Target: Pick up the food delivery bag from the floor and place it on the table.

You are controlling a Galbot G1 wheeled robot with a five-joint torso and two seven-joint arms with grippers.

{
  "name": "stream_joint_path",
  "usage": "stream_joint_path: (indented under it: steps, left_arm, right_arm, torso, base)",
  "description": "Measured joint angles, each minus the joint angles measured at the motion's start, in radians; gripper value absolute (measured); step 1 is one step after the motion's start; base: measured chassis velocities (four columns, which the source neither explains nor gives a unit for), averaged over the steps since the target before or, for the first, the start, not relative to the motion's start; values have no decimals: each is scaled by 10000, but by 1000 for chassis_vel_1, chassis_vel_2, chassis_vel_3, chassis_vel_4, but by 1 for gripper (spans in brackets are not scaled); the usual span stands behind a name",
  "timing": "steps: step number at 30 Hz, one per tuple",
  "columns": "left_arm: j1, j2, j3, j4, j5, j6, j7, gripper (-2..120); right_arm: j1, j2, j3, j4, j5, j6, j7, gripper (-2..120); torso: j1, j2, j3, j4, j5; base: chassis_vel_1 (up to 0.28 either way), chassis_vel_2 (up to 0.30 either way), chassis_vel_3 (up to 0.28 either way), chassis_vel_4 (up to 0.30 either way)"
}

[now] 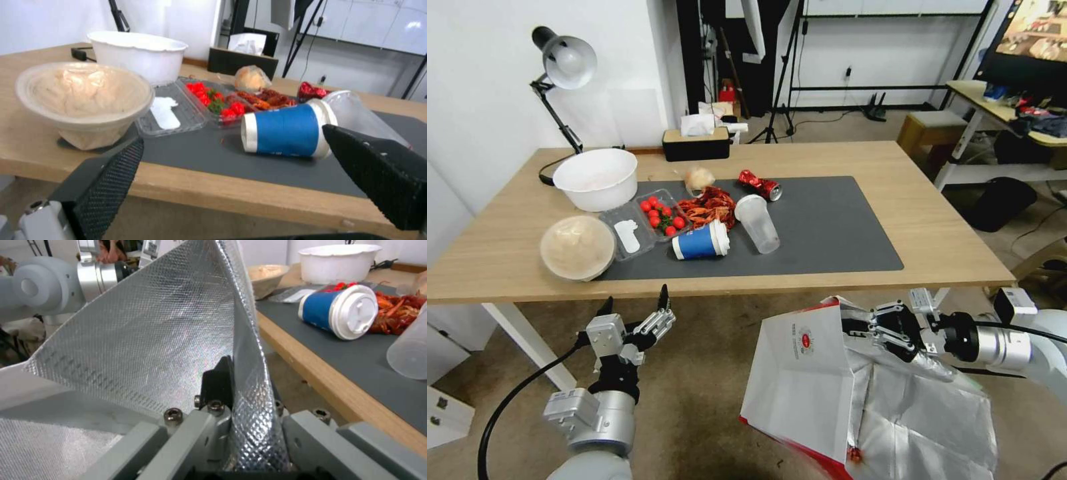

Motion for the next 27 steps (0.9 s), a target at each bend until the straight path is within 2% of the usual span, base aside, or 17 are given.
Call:
stream_joint_path:
  steps: [11, 15, 19, 21, 23, 26, 27]
  left_arm:
    - [46, 43, -9, 110, -51, -343, 28, 100]
    - [112, 73, -35, 72, -38, -354, 3, 100]
    - [122, 79, -40, 72, -29, -421, -22, 100]
    - [138, 99, -43, 79, -3, -467, -15, 100]
    - [161, 107, -45, 79, 27, -467, 40, 100]
    - [206, 112, -23, 60, 132, -461, 159, 100]
    - [206, 112, -23, 60, 132, -461, 159, 100]
  right_arm:
    - [-184, 125, 238, 43, 102, 46, 3, 0]
    - [-301, 280, 649, 130, 535, 145, 138, 0]
    - [-556, 399, 1425, 436, 1312, 133, 475, 0]
    - [-779, 420, 2325, 638, 1922, 86, 686, 0]
    - [-843, 417, 2548, 685, 2108, 73, 752, 0]
    - [-1007, 332, 3456, 937, 3431, 49, 1717, 0]
    - [-1007, 332, 3456, 937, 3431, 49, 1717, 0]
  torso:
    - [32, 76, 47, 0, 0]
    - [22, 51, 33, 1, 0]
    - [14, 33, 22, 0, 1]
    - [7, 20, 13, -1, -1]
    - [5, 15, 11, -2, 0]
    - [-2, -1, 2, 0, 0]
    - [-2, -1, 2, 0, 0]
  base:
    - [0, 0, 0, 0]
    - [0, 0, 0, 0]
    - [0, 0, 0, 0]
    - [0, 0, 0, 0]
    - [0, 0, 0, 0]
    - [0, 0, 0, 0]
    - [0, 0, 0, 0]
